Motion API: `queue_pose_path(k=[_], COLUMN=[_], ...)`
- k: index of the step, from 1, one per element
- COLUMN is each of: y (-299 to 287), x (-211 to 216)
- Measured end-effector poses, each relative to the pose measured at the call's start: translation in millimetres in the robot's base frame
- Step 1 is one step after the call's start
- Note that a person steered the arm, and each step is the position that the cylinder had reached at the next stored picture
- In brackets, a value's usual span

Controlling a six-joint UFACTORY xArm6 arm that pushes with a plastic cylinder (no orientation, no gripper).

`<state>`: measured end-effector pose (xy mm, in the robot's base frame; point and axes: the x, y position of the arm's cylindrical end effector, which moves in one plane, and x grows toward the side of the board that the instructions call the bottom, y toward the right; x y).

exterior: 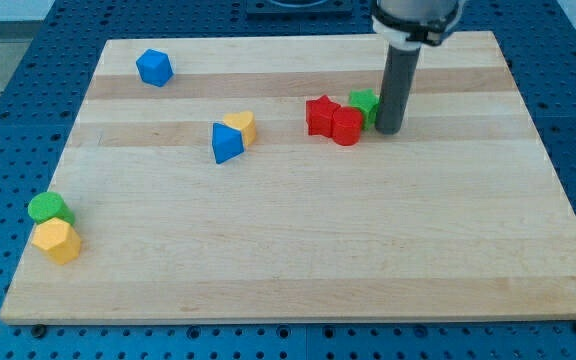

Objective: Move the green star to the top left of the red star

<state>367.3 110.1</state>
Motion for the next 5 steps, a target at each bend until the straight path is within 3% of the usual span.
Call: queue_pose_path(k=[1, 2, 4, 5], y=[-48.0, -77.5, -90.1, -86.9], x=[-33.6, -36.0, -72.4, -70.3])
